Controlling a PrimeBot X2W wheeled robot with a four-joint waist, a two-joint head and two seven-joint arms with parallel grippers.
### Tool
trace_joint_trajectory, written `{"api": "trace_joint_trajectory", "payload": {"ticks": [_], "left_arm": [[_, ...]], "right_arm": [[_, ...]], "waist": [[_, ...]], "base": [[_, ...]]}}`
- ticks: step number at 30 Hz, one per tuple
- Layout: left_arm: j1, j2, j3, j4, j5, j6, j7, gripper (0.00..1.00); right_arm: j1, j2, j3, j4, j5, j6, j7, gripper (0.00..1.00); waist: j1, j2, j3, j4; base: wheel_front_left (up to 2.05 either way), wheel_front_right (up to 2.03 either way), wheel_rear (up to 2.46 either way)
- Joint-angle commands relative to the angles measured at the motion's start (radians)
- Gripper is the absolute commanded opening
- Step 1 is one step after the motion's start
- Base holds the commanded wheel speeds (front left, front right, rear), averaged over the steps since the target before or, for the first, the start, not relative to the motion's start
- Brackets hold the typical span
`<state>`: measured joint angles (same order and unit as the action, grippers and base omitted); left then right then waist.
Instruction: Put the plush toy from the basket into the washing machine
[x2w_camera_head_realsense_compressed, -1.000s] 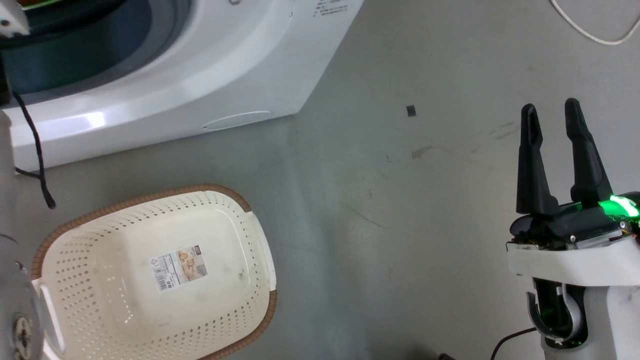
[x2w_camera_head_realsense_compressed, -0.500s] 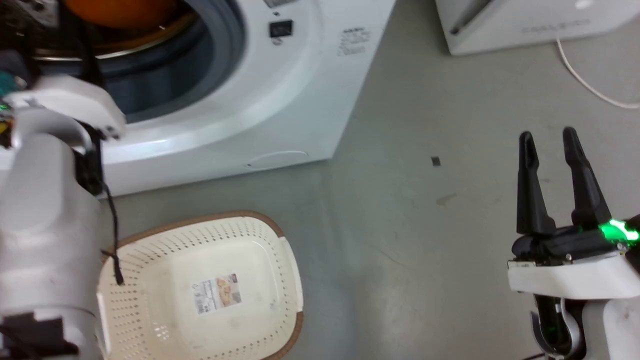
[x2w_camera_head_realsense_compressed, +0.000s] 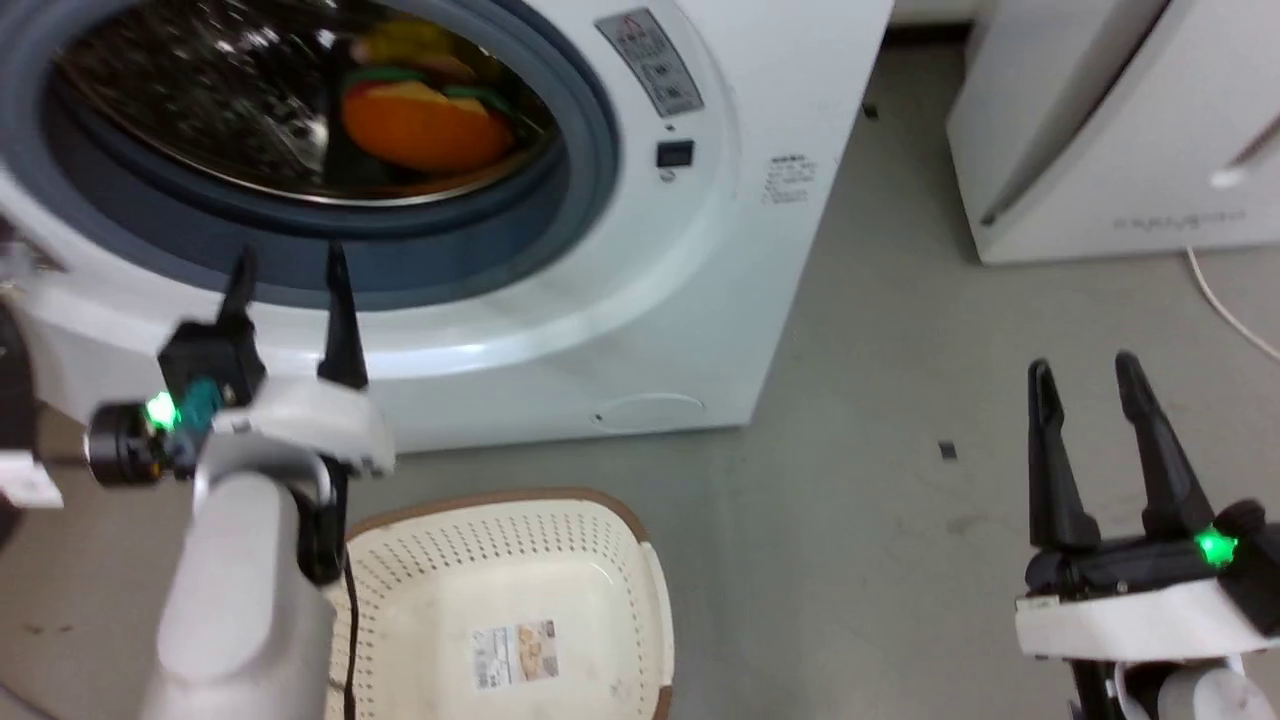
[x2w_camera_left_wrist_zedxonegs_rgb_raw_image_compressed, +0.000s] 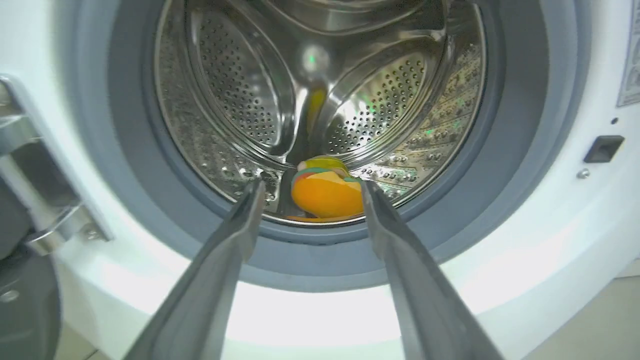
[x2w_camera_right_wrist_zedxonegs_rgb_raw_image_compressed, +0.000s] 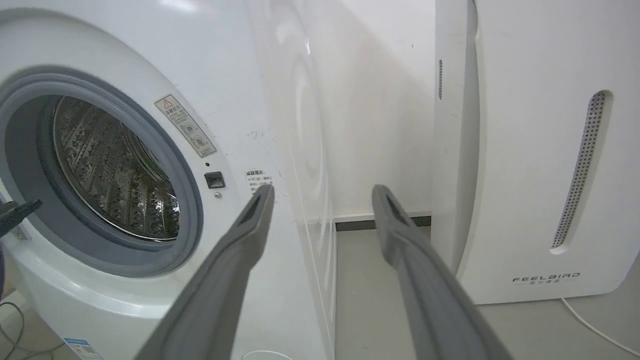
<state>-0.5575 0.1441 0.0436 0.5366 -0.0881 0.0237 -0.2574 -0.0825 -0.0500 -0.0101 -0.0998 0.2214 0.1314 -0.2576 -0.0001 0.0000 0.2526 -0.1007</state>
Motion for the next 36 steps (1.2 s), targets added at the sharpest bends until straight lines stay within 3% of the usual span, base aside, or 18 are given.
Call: {"api": "trace_joint_trajectory", "payload": {"ticks": [1, 17, 26, 27, 36], "left_arm": [[0.055, -0.009, 0.006, -0.044, 0.007, 0.0, -0.004, 1.0], [0.448, -0.08, -0.017, -0.312, 0.039, -0.014, -0.004, 1.0], [0.538, -0.09, -0.037, -0.357, 0.036, 0.002, -0.004, 1.0], [0.53, -0.091, -0.035, -0.352, 0.034, 0.0, 0.001, 0.0], [0.531, -0.091, -0.034, -0.359, 0.036, -0.001, 0.013, 0.0]], "right_arm": [[0.027, 0.0, -0.006, 0.006, -0.009, -0.001, -0.004, 1.0], [0.166, 0.0, -0.022, 0.032, -0.019, -0.001, -0.004, 1.0], [0.191, 0.0, -0.027, 0.04, -0.017, -0.001, -0.004, 1.0], [0.179, 0.0, -0.025, 0.037, -0.014, 0.0, 0.001, 0.0], [0.174, 0.0, -0.024, 0.039, -0.023, 0.0, 0.012, 0.0]], "waist": [[0.0001, 0.0, -0.059, 0.043], [0.0001, 0.0, -0.231, 0.116], [0.0001, 0.0, -0.257, 0.136], [0.0001, 0.0, -0.256, 0.135], [0.0001, 0.0, -0.257, 0.133]], "base": [[0.0, 0.0, 0.0], [0.0, 0.0, 0.0], [0.0, 0.0, 0.0], [0.0, 0.0, 0.0], [0.0, 0.0, 0.0]]}}
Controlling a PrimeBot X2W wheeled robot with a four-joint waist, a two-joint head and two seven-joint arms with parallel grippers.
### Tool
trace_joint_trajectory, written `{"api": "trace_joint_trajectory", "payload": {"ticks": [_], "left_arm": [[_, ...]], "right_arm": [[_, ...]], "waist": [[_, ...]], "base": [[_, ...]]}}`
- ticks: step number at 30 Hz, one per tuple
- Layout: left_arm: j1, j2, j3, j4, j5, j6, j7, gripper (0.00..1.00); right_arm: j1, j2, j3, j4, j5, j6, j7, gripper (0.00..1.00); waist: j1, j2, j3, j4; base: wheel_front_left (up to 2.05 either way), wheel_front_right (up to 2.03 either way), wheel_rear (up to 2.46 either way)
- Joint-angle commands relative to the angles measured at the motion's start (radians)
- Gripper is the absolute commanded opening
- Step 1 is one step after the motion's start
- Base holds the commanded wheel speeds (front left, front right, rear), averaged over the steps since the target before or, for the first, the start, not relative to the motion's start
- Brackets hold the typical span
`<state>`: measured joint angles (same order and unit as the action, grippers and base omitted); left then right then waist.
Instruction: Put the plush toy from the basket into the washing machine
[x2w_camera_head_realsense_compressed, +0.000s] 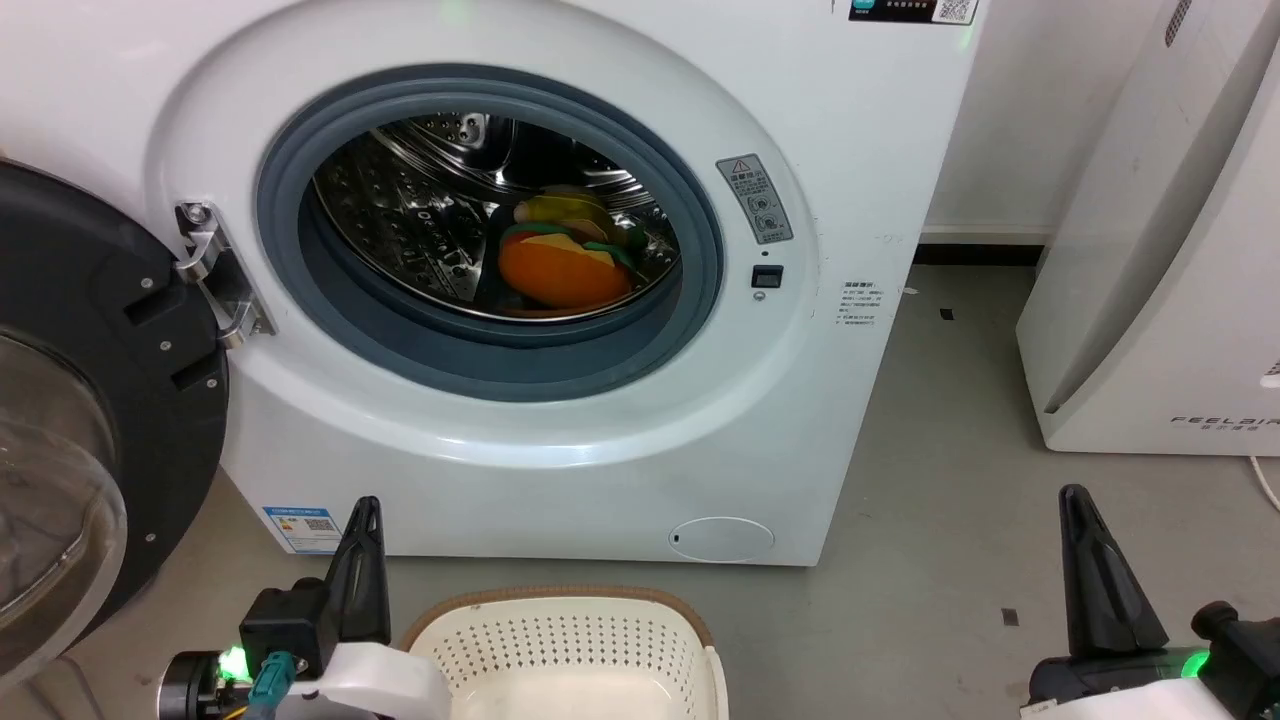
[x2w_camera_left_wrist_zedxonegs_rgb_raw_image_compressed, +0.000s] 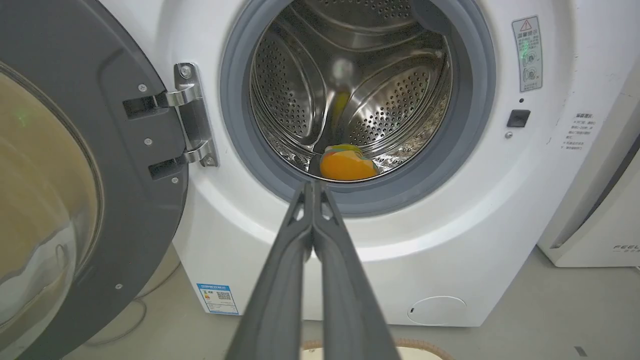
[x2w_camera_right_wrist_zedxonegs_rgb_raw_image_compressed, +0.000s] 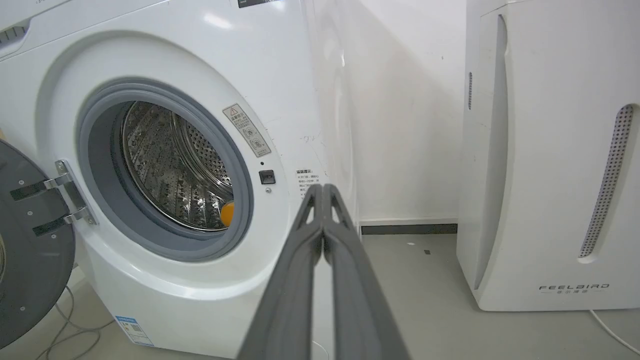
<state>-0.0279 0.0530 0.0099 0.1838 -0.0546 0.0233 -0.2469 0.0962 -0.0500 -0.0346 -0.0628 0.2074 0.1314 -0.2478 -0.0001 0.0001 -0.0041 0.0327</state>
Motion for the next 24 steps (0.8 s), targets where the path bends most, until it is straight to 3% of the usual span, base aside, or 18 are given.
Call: {"api": "trace_joint_trajectory", "payload": {"ticks": [1, 24], "left_arm": [[0.002, 0.0, -0.001, -0.008, 0.003, -0.001, 0.005, 0.0], [0.008, -0.001, -0.003, -0.053, 0.016, -0.007, 0.066, 0.0]], "right_arm": [[-0.005, 0.0, 0.001, 0.003, -0.011, 0.0, 0.005, 0.0], [-0.028, 0.0, 0.01, 0.018, -0.061, 0.0, 0.066, 0.0]], "waist": [[0.0001, -0.0001, 0.0, 0.0], [0.0001, -0.0001, 0.001, -0.009]], "base": [[0.0, 0.0, 0.0], [0.0, 0.0, 0.0]]}}
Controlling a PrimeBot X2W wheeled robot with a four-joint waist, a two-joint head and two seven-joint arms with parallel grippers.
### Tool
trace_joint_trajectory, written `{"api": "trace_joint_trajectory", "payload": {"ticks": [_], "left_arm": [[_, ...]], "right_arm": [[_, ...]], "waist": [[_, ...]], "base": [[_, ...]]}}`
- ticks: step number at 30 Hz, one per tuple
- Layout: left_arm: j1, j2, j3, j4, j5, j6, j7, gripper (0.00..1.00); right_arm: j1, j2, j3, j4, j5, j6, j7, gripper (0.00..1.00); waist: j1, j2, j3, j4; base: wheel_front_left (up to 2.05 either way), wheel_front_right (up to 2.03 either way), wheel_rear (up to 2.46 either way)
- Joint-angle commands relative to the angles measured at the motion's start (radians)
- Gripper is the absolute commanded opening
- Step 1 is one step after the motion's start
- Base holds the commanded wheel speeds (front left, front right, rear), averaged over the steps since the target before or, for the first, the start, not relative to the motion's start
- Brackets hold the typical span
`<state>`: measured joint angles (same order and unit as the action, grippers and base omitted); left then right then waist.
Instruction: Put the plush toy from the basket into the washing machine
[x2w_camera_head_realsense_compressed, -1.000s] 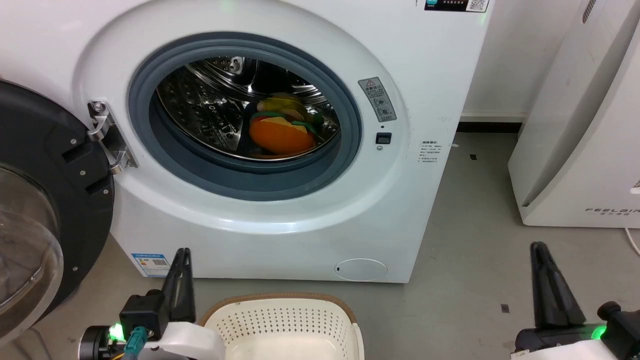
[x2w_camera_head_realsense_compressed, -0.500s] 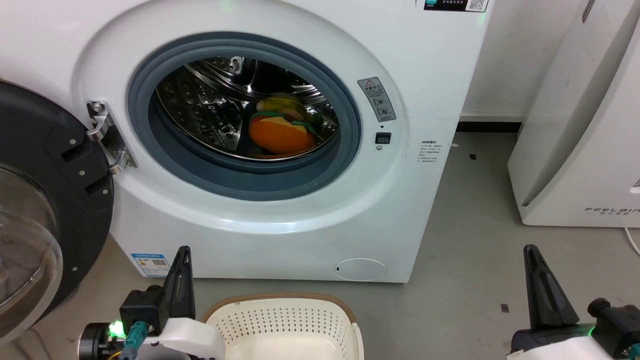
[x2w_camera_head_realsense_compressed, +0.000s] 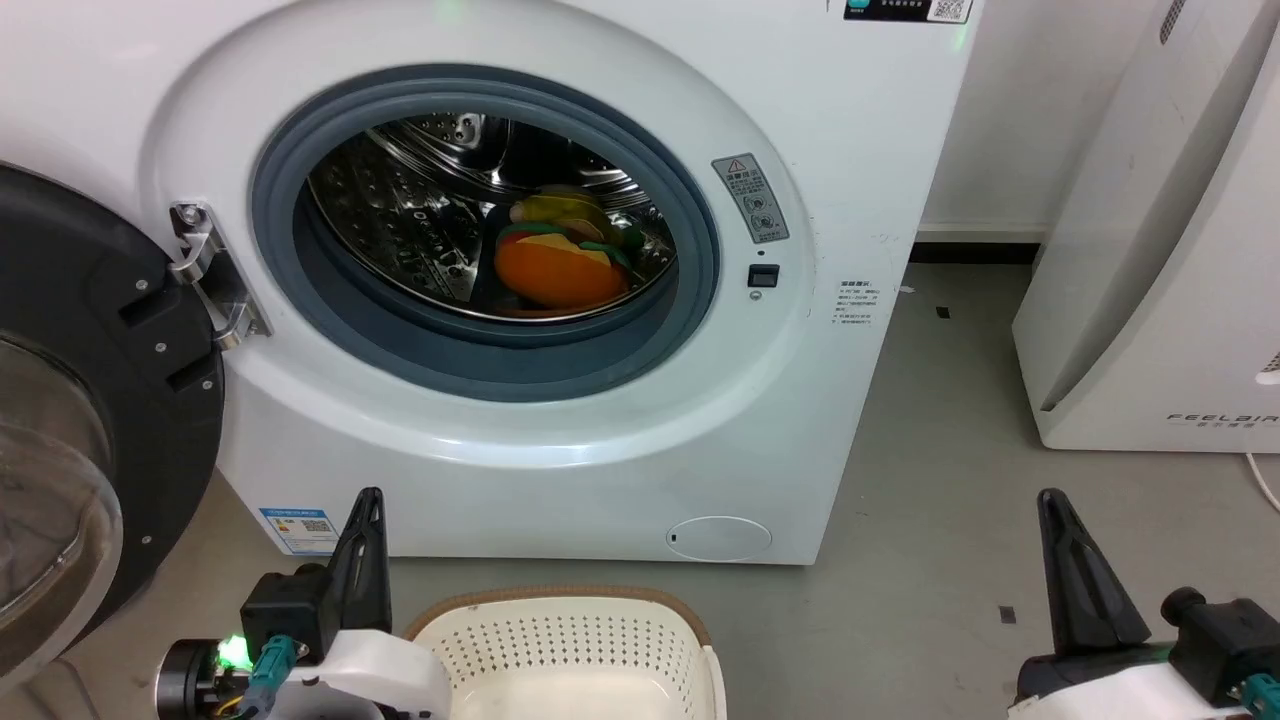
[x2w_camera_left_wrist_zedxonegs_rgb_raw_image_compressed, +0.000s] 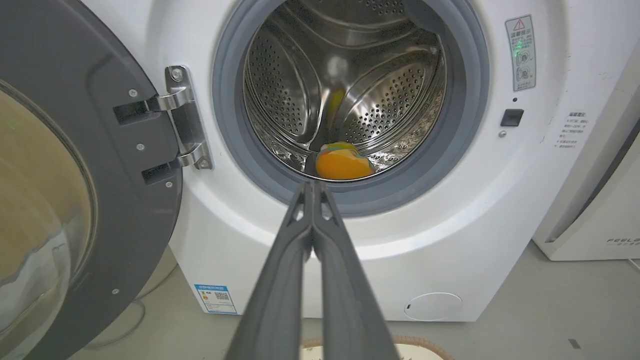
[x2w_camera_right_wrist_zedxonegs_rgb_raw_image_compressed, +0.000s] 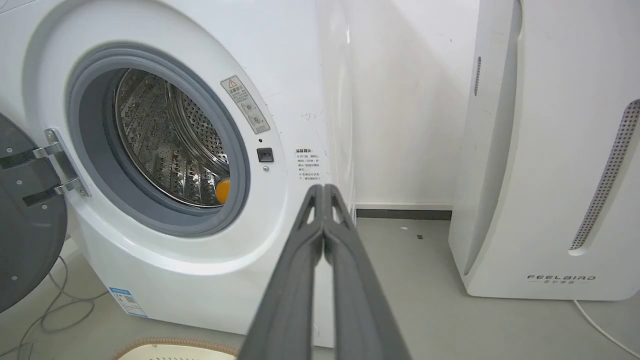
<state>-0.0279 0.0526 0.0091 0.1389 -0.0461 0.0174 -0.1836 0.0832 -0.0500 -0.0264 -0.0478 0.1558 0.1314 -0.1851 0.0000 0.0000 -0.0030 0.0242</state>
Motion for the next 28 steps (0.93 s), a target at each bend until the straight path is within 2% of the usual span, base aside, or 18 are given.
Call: {"api": "trace_joint_trajectory", "payload": {"ticks": [1, 28], "left_arm": [[0.008, 0.0, -0.002, -0.009, 0.008, -0.001, 0.005, 0.0], [0.014, -0.001, -0.004, -0.049, 0.02, -0.006, 0.06, 0.0]], "right_arm": [[-0.016, 0.0, 0.002, 0.004, -0.011, 0.0, 0.006, 0.0], [-0.037, 0.0, 0.009, 0.017, -0.055, 0.0, 0.061, 0.0]], "waist": [[0.0, 0.0, 0.0, 0.0], [0.0, 0.0, 0.001, -0.008]], "base": [[0.0, 0.0, 0.0], [0.0, 0.0, 0.0]]}}
